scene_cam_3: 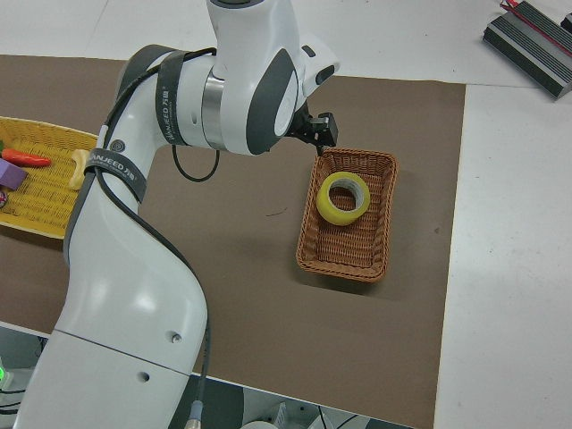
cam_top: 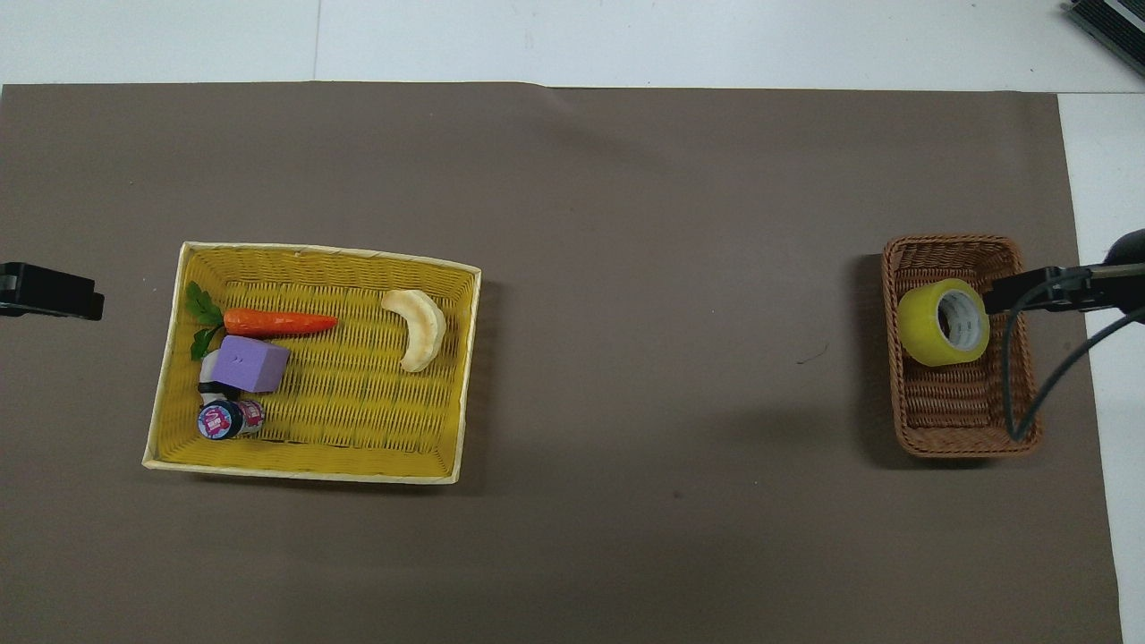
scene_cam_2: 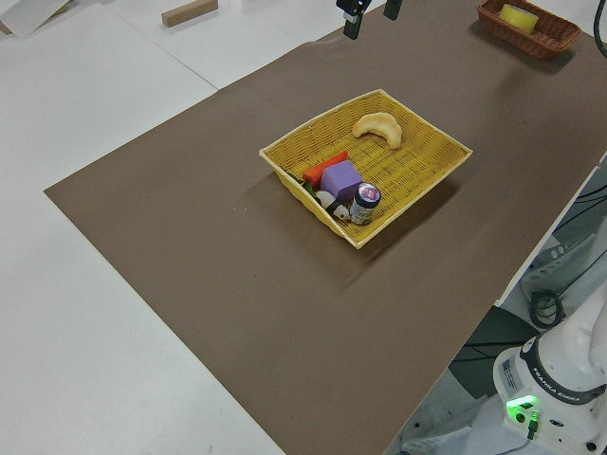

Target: Move tape to another basket

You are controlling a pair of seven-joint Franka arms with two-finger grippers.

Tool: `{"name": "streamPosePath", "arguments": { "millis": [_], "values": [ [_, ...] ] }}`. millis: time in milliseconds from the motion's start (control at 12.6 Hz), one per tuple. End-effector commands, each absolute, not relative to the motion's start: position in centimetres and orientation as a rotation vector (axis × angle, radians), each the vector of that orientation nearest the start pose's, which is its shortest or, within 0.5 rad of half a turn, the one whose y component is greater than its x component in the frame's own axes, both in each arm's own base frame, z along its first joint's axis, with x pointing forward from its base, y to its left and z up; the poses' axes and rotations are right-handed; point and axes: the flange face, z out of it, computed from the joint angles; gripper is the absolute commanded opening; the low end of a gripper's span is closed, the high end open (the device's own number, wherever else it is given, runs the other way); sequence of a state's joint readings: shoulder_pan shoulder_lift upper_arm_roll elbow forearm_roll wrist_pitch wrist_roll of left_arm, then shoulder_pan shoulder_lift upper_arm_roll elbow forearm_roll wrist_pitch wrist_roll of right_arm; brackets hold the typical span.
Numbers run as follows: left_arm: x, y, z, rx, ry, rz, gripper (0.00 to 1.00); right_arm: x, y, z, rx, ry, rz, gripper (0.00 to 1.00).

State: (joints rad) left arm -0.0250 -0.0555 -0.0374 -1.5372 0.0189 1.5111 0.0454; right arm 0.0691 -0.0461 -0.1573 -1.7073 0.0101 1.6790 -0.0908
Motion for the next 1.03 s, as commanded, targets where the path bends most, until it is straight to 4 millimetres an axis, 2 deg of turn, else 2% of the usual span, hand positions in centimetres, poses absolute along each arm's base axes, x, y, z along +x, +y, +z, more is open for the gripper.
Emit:
{"name": "streamPosePath", "arguments": {
  "millis": [0,79,158,317,713,950],
  "values": [
    [52.8,-3.0,66.6,-3.128,0.148,-0.034,1.00,53.2,-5.6,65.5,-3.149,0.042,-0.017,1.00],
    [52.8,-3.0,66.6,-3.128,0.148,-0.034,1.00,52.7,-5.8,67.0,-3.150,0.048,-0.012,1.00],
    [52.8,-3.0,66.6,-3.128,0.148,-0.031,1.00,52.3,-5.6,67.7,-3.151,0.049,-0.015,1.00],
    [52.8,-3.0,66.6,-3.128,0.148,-0.034,1.00,51.2,-5.6,68.0,-3.146,0.048,-0.015,1.00],
    [52.8,-3.0,66.6,-3.128,0.148,-0.034,1.00,50.3,-9.2,68.9,-3.169,-0.026,-0.032,1.00],
    [52.8,-3.0,66.6,-3.128,0.148,-0.034,1.00,50.2,-8.9,69.1,-3.178,-0.023,-0.021,1.00]
  ]
}}
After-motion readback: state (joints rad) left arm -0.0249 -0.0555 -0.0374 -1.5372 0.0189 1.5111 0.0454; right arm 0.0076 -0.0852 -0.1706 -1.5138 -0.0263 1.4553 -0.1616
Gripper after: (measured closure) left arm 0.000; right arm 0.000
